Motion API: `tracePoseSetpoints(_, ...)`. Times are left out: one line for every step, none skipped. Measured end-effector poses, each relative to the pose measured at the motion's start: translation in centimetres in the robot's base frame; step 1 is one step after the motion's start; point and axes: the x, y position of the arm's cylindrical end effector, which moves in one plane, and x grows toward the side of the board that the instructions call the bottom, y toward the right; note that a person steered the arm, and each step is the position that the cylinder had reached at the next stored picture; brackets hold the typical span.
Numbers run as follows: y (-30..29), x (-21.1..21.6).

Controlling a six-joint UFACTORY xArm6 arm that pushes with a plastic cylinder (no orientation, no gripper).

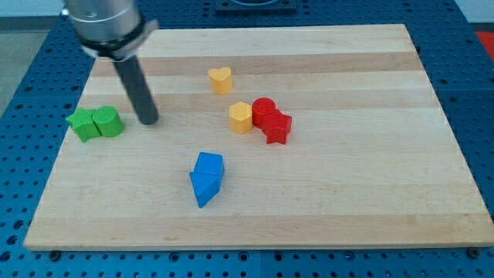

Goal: Push the red star a bit right

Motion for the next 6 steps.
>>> tracePoseSetpoints(7.4,0.0)
tracePoseSetpoints(13.6,0.0)
tracePoseSetpoints(19.2,0.0)
tracePoseSetpoints(20.5,0.1)
tracePoseSetpoints(16.9,0.8)
tracePoseSetpoints(16.2,2.6)
